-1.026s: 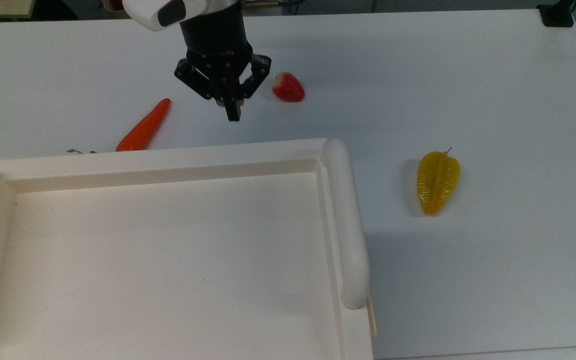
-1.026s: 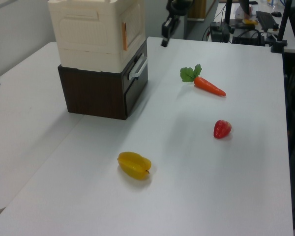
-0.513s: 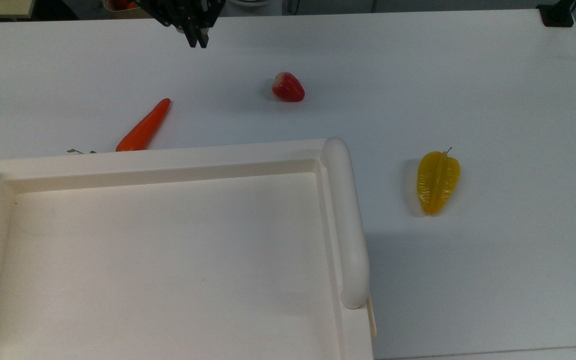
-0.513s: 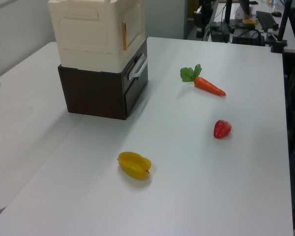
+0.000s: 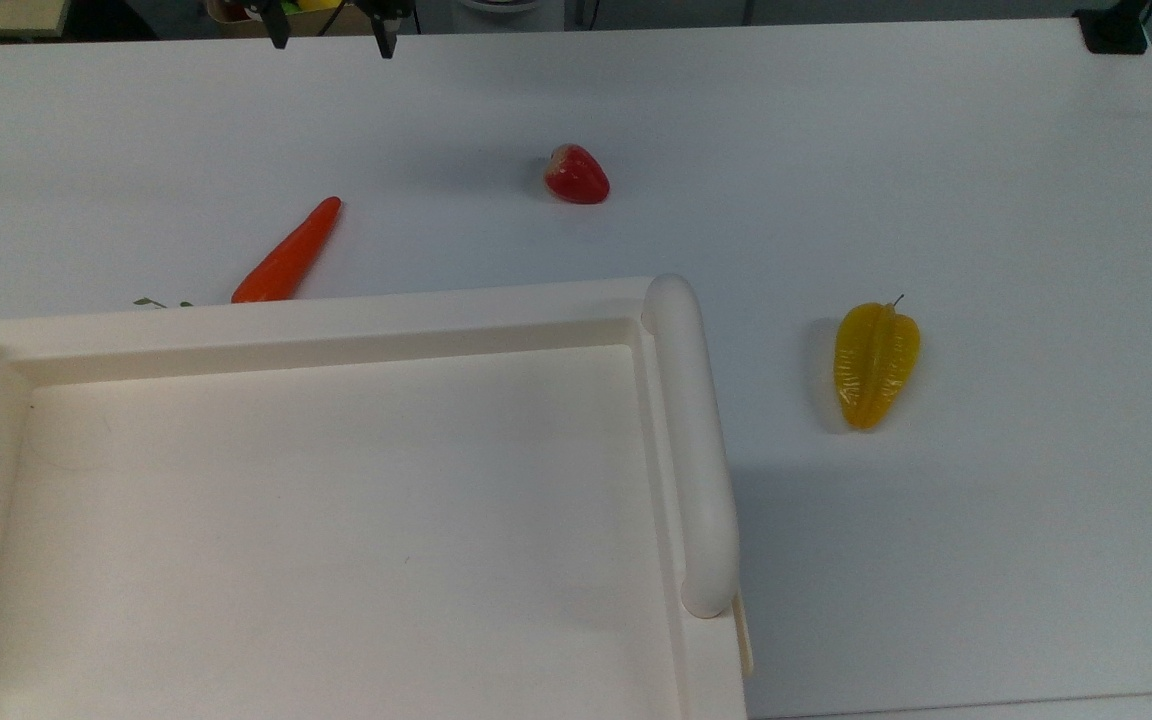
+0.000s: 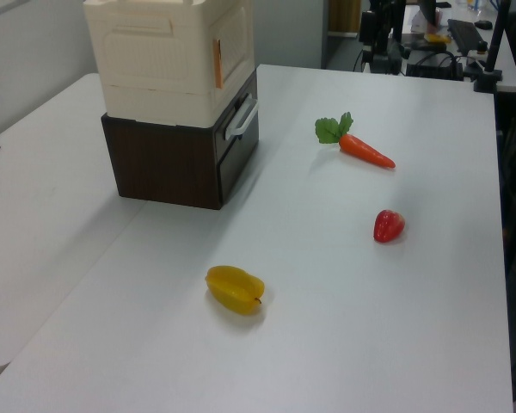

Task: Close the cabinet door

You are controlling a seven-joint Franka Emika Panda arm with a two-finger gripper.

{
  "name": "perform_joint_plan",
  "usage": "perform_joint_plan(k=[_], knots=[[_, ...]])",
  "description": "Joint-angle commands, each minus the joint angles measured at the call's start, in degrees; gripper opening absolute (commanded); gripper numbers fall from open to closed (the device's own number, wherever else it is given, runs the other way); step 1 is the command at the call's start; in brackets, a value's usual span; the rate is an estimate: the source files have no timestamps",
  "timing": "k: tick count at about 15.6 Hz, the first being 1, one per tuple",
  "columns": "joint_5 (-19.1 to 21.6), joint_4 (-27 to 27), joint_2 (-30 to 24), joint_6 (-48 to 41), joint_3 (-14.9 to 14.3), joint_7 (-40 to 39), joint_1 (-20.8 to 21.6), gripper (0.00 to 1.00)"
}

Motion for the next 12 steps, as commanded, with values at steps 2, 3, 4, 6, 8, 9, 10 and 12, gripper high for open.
perform_joint_plan(k=[2,3,4,6,8,9,10,12], knots=[[-1.0,-1.6,-1.6,0.8,-0.2,-1.6,-0.2,1.00],[-1.0,-1.6,-1.7,0.7,-0.2,-1.4,-0.6,1.00],[-1.0,-1.5,-1.7,1.0,-0.2,-1.4,-1.0,1.00],[-0.9,-0.3,-1.7,0.9,-0.2,-1.5,-2.4,1.00],[-0.9,0.1,-1.8,0.8,-0.2,-1.5,-3.0,1.00],[-0.9,0.0,-2.0,0.6,-0.2,-1.5,-3.3,1.00],[-0.9,0.0,-2.0,0.6,-0.2,-1.5,-3.3,1.00],[-0.9,0.1,-2.0,1.1,-0.2,-1.1,-3.3,1.00]])
